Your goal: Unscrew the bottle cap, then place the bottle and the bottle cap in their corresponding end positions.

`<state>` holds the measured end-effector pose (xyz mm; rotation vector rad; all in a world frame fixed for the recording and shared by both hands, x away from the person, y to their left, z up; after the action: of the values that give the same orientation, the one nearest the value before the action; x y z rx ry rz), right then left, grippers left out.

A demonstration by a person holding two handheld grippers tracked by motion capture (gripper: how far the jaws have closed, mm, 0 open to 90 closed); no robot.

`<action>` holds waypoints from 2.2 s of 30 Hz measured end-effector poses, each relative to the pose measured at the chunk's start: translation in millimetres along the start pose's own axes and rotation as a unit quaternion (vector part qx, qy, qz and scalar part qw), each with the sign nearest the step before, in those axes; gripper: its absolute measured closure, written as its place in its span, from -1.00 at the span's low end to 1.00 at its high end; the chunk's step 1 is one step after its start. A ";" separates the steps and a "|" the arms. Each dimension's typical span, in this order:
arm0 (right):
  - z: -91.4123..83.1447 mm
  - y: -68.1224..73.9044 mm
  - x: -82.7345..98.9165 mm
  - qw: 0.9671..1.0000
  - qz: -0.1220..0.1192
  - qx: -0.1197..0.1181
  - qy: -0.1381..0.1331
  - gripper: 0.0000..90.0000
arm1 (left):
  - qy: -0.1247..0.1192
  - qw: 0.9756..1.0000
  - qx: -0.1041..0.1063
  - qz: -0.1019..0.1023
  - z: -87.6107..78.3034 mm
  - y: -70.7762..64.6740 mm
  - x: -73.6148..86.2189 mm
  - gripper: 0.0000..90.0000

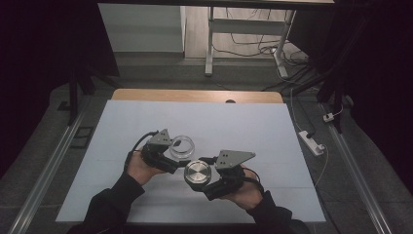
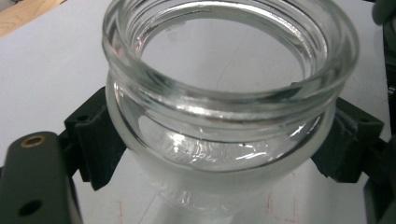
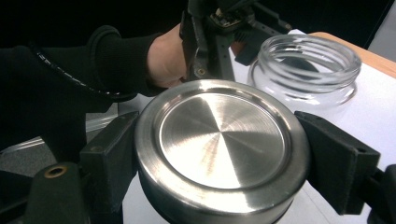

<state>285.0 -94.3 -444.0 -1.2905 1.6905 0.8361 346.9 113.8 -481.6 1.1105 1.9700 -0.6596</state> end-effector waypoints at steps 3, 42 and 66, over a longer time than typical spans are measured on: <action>0.5 1.8 2.0 1.000 -0.001 -0.001 0.001 -0.59 | -0.001 1.000 0.001 0.000 0.6 0.7 -1.0 -0.65; 10.4 20.6 29.4 1.000 -0.006 -0.001 0.020 -0.59 | -0.010 1.000 0.002 0.006 24.5 11.4 -27.2 -0.65; 30.5 17.2 55.9 0.999 -0.013 0.005 0.050 -0.59 | -0.005 1.000 -0.023 -0.020 45.1 30.9 -18.9 -0.65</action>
<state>267.8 -86.5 -507.2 -1.3639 1.7501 0.7576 396.5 86.8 -494.0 1.0397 1.9939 -0.6359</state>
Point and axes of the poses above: each handheld gripper's, and its own axes: z roughly forward along the jaws, x roughly out of its underside, y roughly to its left, the point moved 3 cm from there along z, roughly forward along the jaws, and after that the axes turned 1 degree about -z, right-handed, at the moved point
